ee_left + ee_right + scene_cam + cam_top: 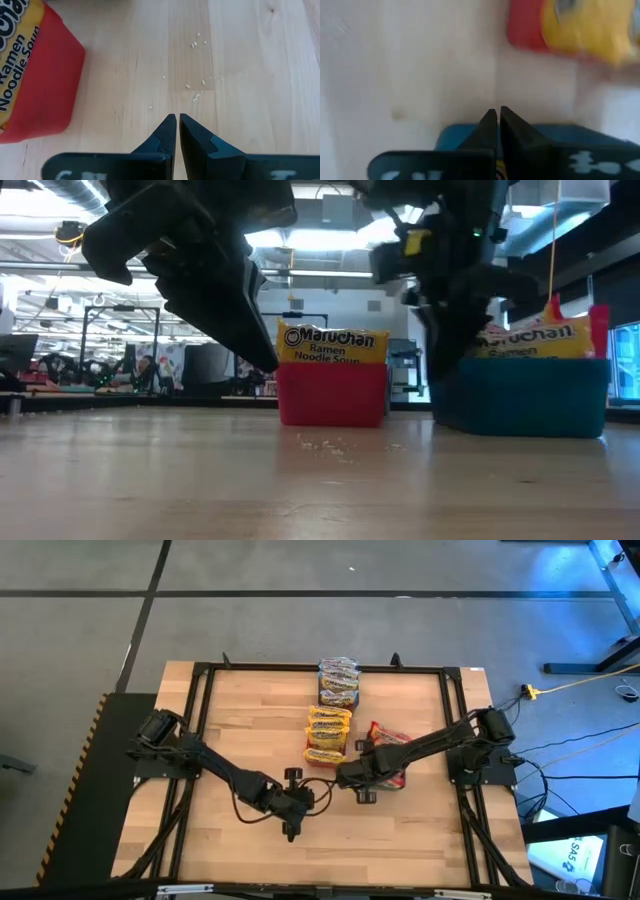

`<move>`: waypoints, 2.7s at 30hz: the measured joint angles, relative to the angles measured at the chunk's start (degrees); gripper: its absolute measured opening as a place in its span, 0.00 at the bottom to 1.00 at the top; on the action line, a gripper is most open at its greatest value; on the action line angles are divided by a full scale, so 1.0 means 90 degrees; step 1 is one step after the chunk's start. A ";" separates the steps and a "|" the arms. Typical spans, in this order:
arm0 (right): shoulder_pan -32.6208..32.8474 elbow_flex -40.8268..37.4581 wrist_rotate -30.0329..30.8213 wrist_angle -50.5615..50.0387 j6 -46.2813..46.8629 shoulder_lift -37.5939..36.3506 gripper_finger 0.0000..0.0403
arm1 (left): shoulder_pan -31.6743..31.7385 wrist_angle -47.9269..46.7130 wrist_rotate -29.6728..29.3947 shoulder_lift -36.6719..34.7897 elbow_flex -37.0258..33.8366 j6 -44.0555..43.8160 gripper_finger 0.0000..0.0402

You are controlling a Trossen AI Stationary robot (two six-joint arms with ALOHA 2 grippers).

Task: Sort Maruchan noodles
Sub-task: Move the blue bin to the middle right of the table

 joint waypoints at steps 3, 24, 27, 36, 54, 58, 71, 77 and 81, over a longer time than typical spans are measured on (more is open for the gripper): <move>-0.0047 -0.0110 0.0218 -0.0375 0.0153 -0.0100 0.00 | 0.0002 0.0032 -0.0021 0.0000 0.0000 -0.0001 0.04; -0.0871 -0.1947 0.0644 0.0508 0.0316 -0.1649 0.00 | 0.0419 0.0526 0.0408 0.0002 0.0025 0.0160 0.04; -0.1053 -0.1952 0.0629 0.0647 0.0060 -0.1661 0.00 | 0.0530 0.0616 0.0397 0.0000 0.0017 0.0162 0.04; -0.0397 -0.1952 0.0310 0.1015 -0.0455 -0.1748 0.00 | 0.0926 0.1171 -0.0047 -0.0119 -0.0017 0.0266 0.04; -0.0493 -0.1892 0.1021 0.2109 -0.0752 -0.2107 0.00 | 0.0666 0.2187 0.0489 -0.0126 0.0005 0.2330 0.04; -0.0502 -0.1876 0.1048 0.2215 -0.0815 -0.2115 0.00 | 0.0613 0.2683 0.1707 -0.0127 0.0002 0.2910 0.04; -0.0495 -0.1741 0.1885 0.2523 -0.1277 -0.2448 0.00 | 0.0755 0.1953 0.3090 -0.0130 0.0005 0.2155 0.04; -0.0568 -0.1595 0.1616 0.1217 -0.0940 -0.3097 0.00 | 0.0608 0.0125 0.1504 -0.0471 -0.0015 0.1039 0.04; -0.0863 -0.1607 0.0877 0.0916 -0.0621 -0.3119 0.00 | 0.0483 0.0157 0.0661 -0.0510 -0.0009 0.0828 0.04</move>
